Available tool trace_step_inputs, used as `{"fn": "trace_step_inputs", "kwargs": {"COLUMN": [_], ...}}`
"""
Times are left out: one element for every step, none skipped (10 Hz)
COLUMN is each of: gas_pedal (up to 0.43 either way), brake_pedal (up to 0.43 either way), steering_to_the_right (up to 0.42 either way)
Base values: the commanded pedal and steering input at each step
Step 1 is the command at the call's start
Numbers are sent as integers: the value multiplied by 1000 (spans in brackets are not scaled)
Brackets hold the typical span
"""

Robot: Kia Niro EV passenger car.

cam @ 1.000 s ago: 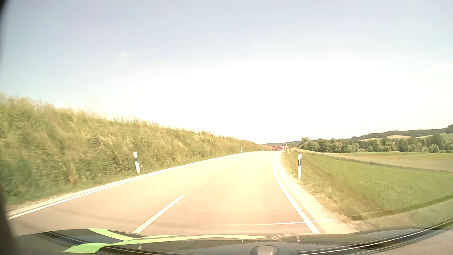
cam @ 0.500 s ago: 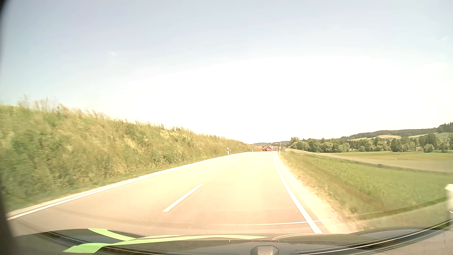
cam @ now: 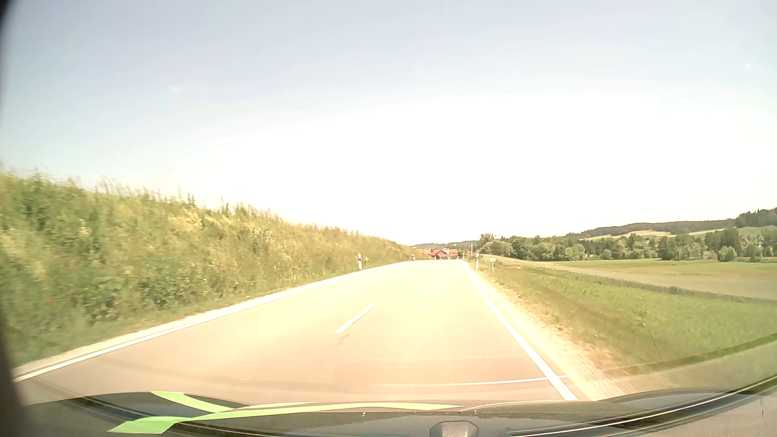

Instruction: Follow the waypoints while adhering to traffic rules and regulations

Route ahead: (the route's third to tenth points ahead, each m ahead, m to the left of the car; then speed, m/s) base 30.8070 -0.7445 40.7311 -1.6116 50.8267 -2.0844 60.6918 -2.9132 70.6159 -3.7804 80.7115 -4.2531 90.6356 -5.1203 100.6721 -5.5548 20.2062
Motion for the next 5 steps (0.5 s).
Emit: {"fn": "trace_step_inputs", "kwargs": {"gas_pedal": [311,319,319,319,319], "brake_pedal": [0,0,0,0,0], "steering_to_the_right": [15,14,18,20,20]}}
